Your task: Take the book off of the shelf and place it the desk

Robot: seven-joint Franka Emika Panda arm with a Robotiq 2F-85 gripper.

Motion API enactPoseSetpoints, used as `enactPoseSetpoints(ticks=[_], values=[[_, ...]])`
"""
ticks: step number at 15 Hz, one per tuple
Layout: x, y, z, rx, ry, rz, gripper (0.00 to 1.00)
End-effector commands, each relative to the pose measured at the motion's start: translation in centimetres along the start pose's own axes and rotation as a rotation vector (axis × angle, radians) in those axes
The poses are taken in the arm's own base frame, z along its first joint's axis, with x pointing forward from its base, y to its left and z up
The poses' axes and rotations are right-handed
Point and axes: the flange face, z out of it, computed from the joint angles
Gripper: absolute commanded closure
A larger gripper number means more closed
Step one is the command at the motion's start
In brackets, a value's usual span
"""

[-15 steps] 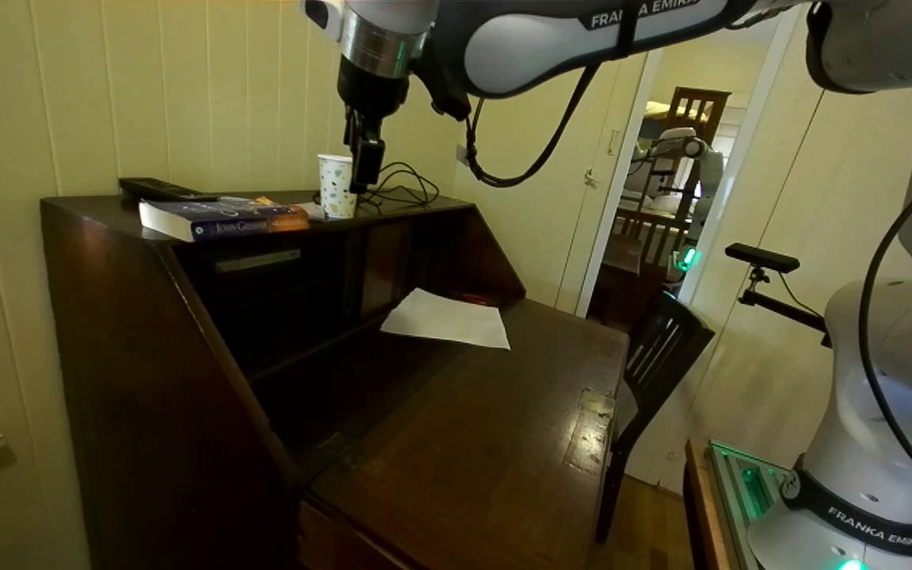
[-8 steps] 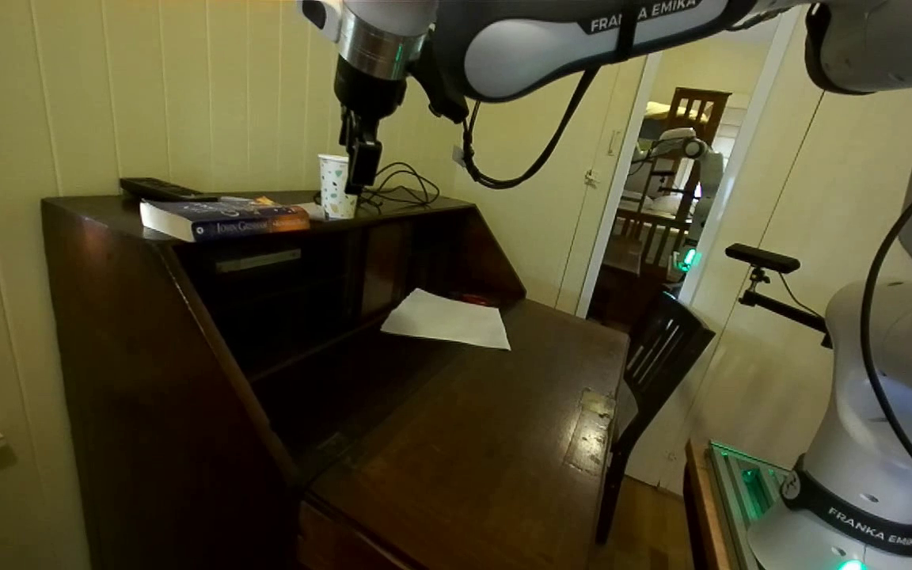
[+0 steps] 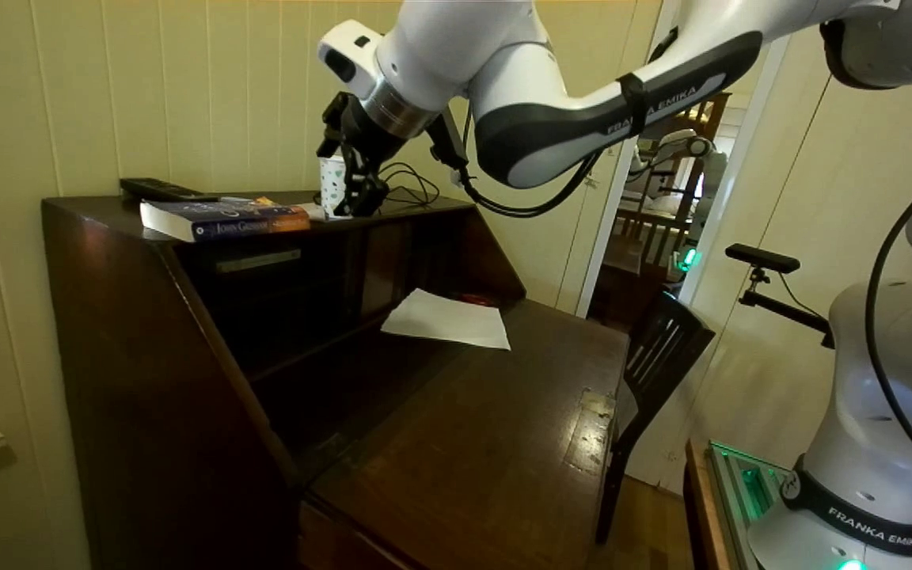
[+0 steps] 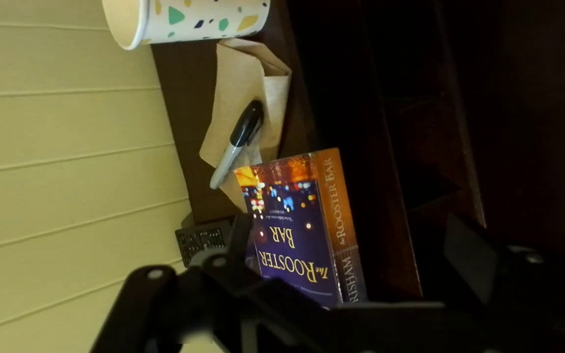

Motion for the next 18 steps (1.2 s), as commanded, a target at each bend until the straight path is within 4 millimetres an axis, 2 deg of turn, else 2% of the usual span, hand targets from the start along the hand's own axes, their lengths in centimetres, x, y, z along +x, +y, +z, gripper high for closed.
enactPoseSetpoints(ticks=[1, 4, 9, 12, 18], values=[[-1.3, -1.7, 0.2, -0.131, 0.009, -0.139, 0.0], [0.2, -2.6, 0.4, -0.263, 0.003, -0.216, 0.0], [0.9, -8.8, 1.7, -0.4, 0.018, -0.183, 0.0], [0.5, -11.1, 3.3, -0.449, -0.025, -0.095, 0.0], [2.1, -12.9, 5.3, -0.489, -0.053, 0.006, 0.0]])
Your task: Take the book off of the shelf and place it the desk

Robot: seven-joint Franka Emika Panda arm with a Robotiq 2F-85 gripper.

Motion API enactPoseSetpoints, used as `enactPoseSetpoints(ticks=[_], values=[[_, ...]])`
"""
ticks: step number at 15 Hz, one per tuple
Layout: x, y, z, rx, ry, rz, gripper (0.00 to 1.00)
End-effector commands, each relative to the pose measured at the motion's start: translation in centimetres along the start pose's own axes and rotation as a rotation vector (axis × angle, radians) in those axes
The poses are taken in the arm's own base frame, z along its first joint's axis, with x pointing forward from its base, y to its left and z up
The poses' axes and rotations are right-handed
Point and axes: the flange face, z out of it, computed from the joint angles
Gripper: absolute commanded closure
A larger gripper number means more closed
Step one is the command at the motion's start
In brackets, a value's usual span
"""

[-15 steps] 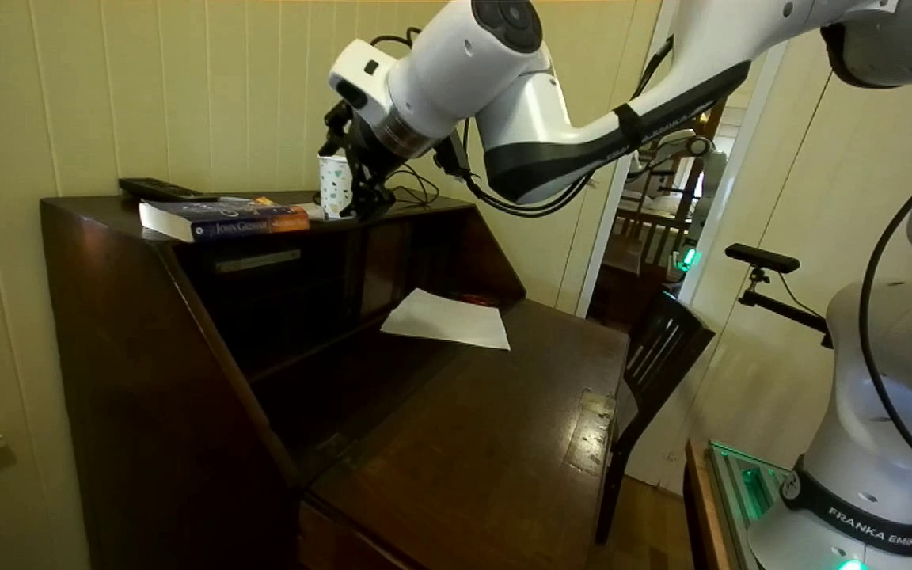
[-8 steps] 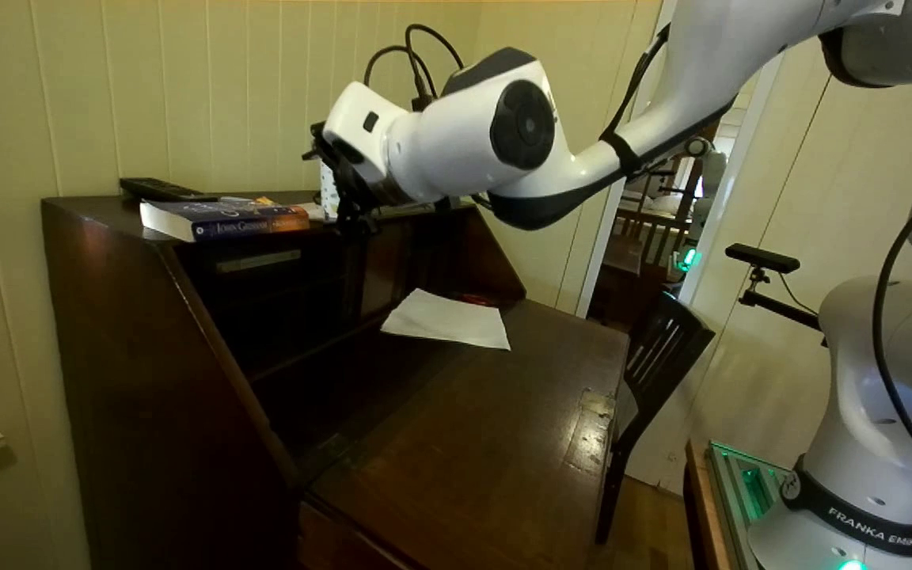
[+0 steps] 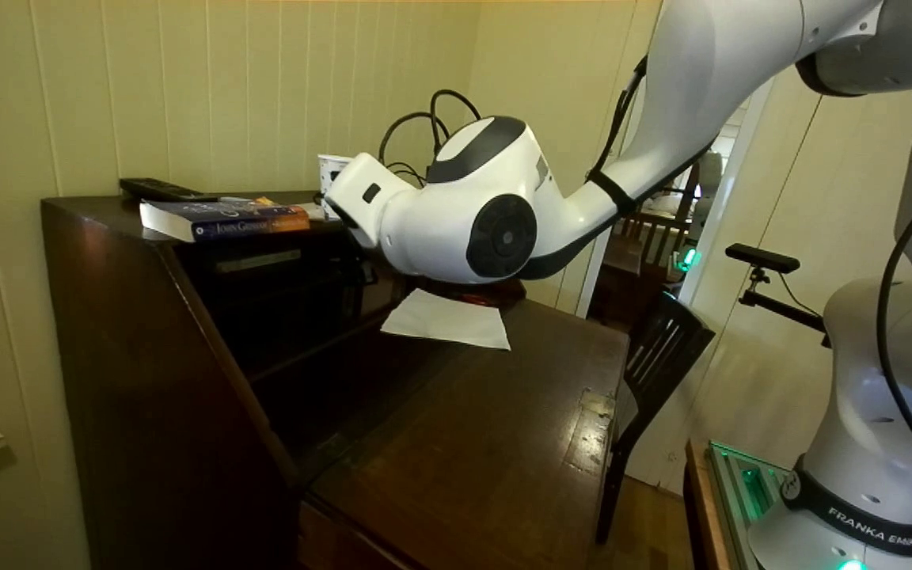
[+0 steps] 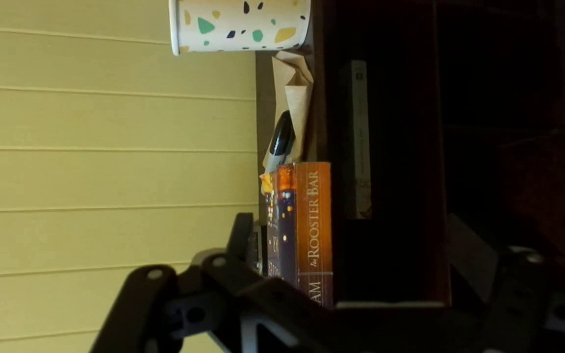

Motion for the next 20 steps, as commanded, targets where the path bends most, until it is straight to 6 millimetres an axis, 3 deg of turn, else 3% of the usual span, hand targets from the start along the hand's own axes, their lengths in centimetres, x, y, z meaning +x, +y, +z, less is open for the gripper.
enactPoseSetpoints(ticks=[1, 9, 10, 12, 20], values=[[1.0, -0.7, 0.4, -0.034, -0.003, 0.04, 0.0], [3.5, 1.1, 2.1, -0.012, -0.015, 0.061, 0.0], [2.7, 0.8, 1.2, -0.034, -0.015, 0.064, 0.0], [3.1, 1.0, 1.6, -0.032, -0.017, 0.064, 0.0], [6.3, 1.2, 3.7, -0.022, -0.013, 0.093, 0.0]])
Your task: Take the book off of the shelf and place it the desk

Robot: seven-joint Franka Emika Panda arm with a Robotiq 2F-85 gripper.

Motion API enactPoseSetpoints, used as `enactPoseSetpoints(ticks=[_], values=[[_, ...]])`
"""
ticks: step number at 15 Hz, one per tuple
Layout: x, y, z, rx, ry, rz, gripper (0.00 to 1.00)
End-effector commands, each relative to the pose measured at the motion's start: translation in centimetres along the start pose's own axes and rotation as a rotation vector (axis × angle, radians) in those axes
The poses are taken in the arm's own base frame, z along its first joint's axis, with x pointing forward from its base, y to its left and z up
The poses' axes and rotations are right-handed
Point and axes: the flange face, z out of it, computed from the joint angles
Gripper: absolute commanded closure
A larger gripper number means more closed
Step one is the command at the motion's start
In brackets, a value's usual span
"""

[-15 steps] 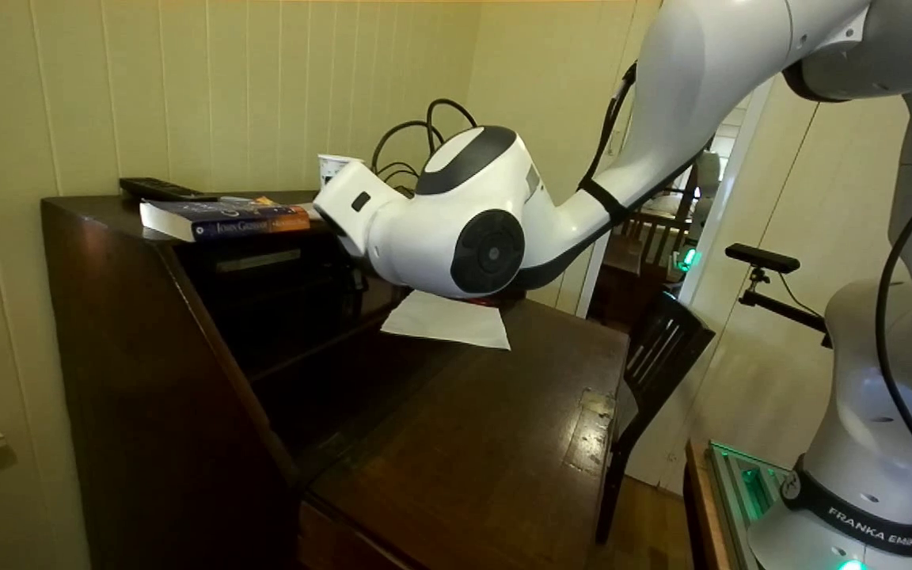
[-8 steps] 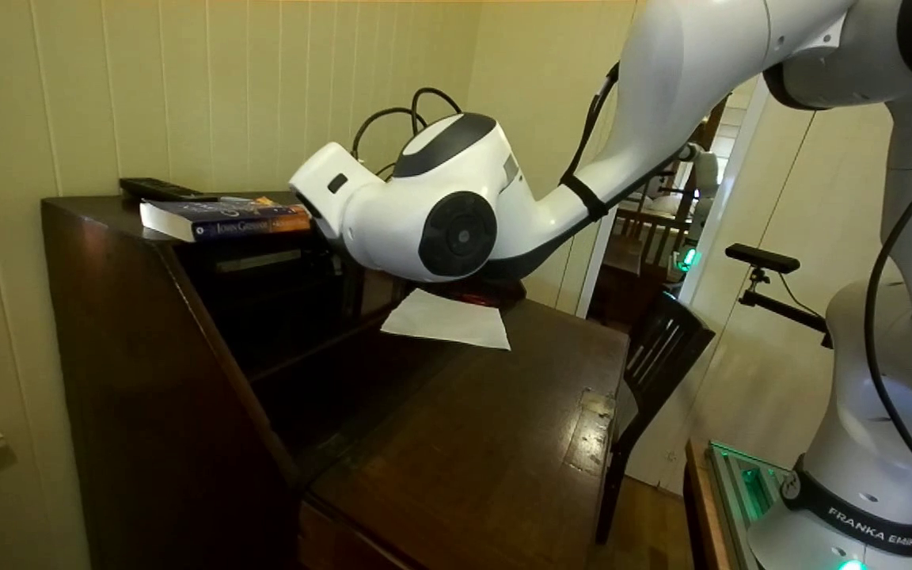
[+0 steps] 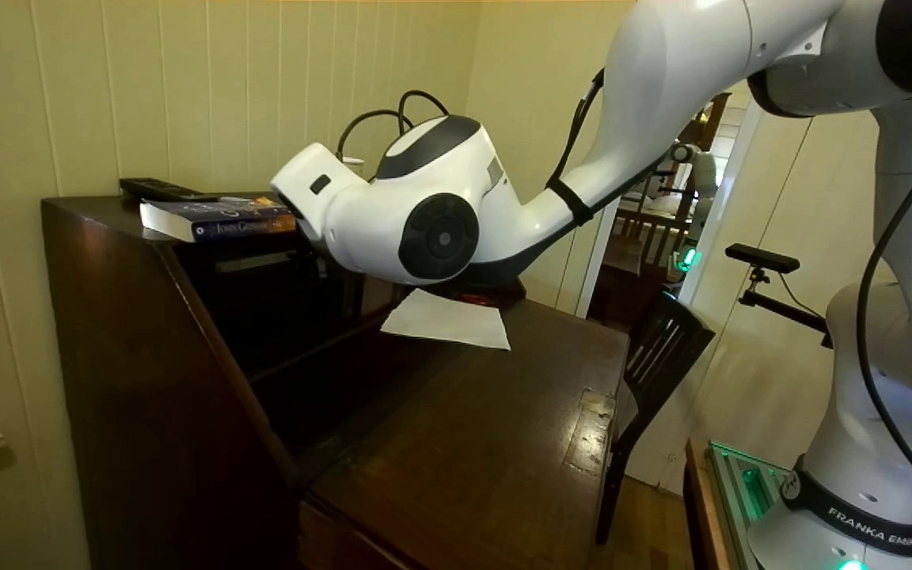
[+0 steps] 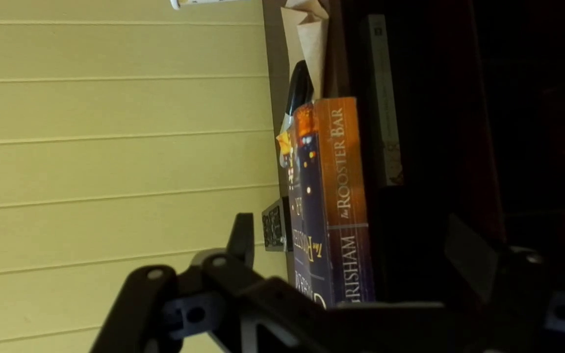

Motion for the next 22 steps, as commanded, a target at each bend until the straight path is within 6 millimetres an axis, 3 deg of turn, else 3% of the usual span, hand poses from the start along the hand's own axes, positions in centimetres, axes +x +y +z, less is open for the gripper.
enactPoseSetpoints(ticks=[1, 9, 13, 15, 22], values=[[2.1, 0.2, 1.8, 0.005, -0.01, 0.013, 0.0], [4.8, 0.5, 3.6, 0.002, -0.011, 0.018, 0.01], [5.3, 0.5, 4.5, -0.001, -0.013, 0.016, 0.12], [5.5, 0.7, 4.8, -0.004, -0.014, 0.015, 0.35], [5.8, 0.1, 4.9, 0.017, -0.024, -0.002, 0.83]])
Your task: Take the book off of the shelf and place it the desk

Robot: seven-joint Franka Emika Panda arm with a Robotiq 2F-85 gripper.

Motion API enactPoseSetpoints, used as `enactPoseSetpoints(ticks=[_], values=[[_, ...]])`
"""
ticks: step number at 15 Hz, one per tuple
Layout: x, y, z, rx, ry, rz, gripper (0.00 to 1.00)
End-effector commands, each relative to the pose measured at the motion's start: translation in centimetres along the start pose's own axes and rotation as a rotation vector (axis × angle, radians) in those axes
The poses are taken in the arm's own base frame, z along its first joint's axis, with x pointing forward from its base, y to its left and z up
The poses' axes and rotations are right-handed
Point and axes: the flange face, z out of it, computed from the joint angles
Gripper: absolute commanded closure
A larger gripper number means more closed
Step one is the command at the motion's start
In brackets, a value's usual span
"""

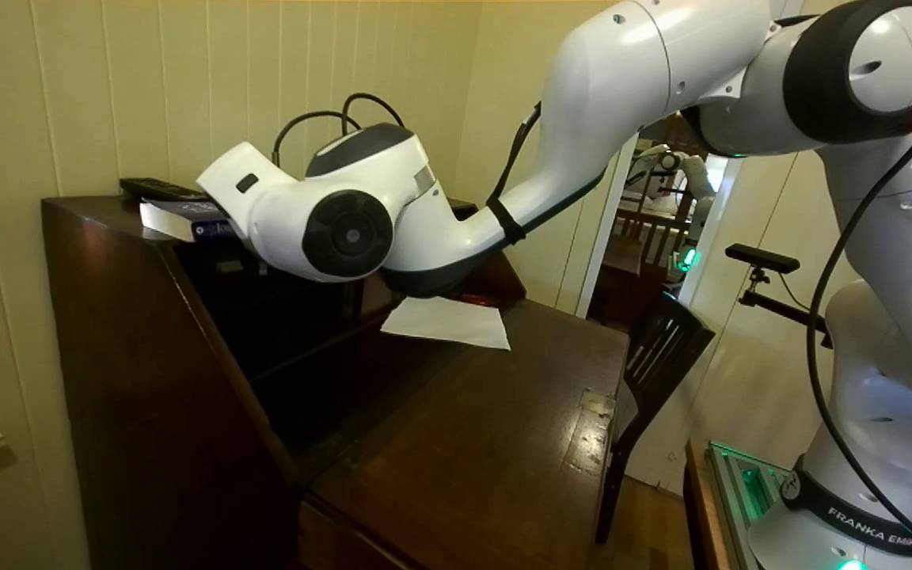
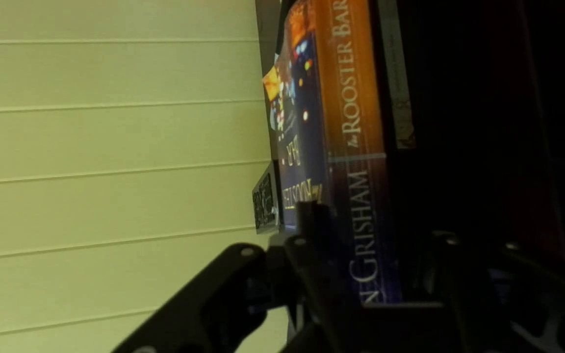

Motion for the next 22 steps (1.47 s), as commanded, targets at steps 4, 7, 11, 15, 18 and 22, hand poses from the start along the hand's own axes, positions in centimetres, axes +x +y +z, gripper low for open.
enactPoseSetpoints(ticks=[4, 7, 11, 15, 18, 22], values=[[0.1, 0.8, 0.3, 0.013, -0.027, -0.017, 0.92], [-1.4, 1.0, -2.1, 0.052, -0.042, -0.022, 0.92], [-4.0, 0.4, -7.0, 0.121, 0.002, -0.058, 0.92], [-7.9, 3.0, -11.1, 0.107, 0.008, 0.0, 0.92], [-11.8, 6.0, -12.6, 0.141, -0.039, 0.071, 0.92], [-16.1, 7.4, -13.3, 0.142, -0.12, 0.068, 0.92]])
